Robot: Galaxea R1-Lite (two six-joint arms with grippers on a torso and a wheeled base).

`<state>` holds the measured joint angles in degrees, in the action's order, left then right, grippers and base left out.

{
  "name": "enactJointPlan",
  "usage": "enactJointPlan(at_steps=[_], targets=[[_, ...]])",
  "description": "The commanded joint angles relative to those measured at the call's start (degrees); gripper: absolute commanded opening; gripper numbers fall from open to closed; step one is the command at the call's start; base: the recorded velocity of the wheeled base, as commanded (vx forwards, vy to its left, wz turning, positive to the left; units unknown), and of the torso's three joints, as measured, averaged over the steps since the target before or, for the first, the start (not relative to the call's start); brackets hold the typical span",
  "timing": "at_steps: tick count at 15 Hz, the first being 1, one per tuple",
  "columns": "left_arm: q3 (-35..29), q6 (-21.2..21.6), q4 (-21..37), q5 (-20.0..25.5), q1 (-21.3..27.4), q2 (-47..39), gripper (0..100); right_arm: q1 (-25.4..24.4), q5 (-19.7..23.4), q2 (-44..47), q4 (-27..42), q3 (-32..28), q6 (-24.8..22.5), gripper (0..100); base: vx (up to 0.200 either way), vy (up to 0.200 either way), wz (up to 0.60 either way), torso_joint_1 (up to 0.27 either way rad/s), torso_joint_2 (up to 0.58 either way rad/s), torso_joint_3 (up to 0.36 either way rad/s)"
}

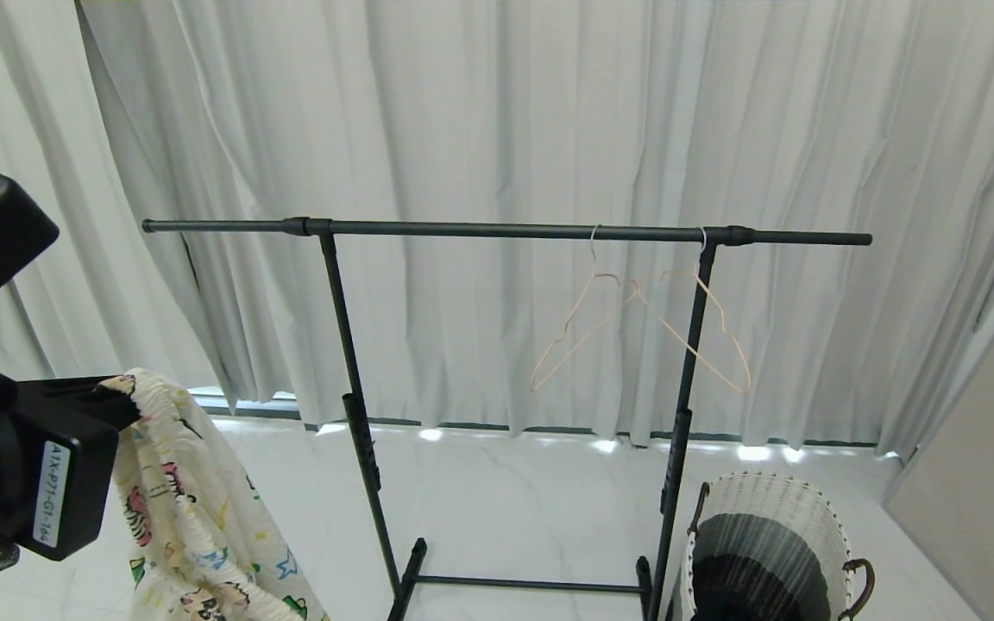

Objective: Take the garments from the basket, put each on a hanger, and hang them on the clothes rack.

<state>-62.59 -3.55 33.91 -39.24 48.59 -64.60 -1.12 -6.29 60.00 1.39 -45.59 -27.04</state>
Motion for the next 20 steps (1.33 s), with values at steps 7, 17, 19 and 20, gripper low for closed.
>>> enactJointPlan(at_steps=[7, 17, 19, 20], targets=[[-0.08, -0.06, 0.01, -0.13, 0.01, -0.27, 0, -0.11, 5.59, 1.17, -0.16, -0.37, 3.92, 100, 0.2, 0.0, 0.0, 0.011, -0.01, -0.002], [-0.17, -0.06, 0.01, -1.63, -0.43, -0.35, 0, -8.9, 7.17, 10.4, -1.92, -0.29, 16.67, 100, 0.2, 0.0, 0.0, 0.004, 0.0, 0.002], [-0.08, -0.06, 0.01, -2.59, -0.43, -0.27, 0, -9.51, 7.08, 14.79, -6.31, -0.29, 17.28, 100, 0.2, 0.0, 0.0, 0.002, 0.0, 0.002], [-0.08, -0.06, 0.01, -3.03, -0.43, -0.27, 0, -9.51, 6.99, 16.73, -7.72, -0.2, 17.28, 100, 0.2, 0.0, 0.0, 0.007, 0.0, 0.002]])
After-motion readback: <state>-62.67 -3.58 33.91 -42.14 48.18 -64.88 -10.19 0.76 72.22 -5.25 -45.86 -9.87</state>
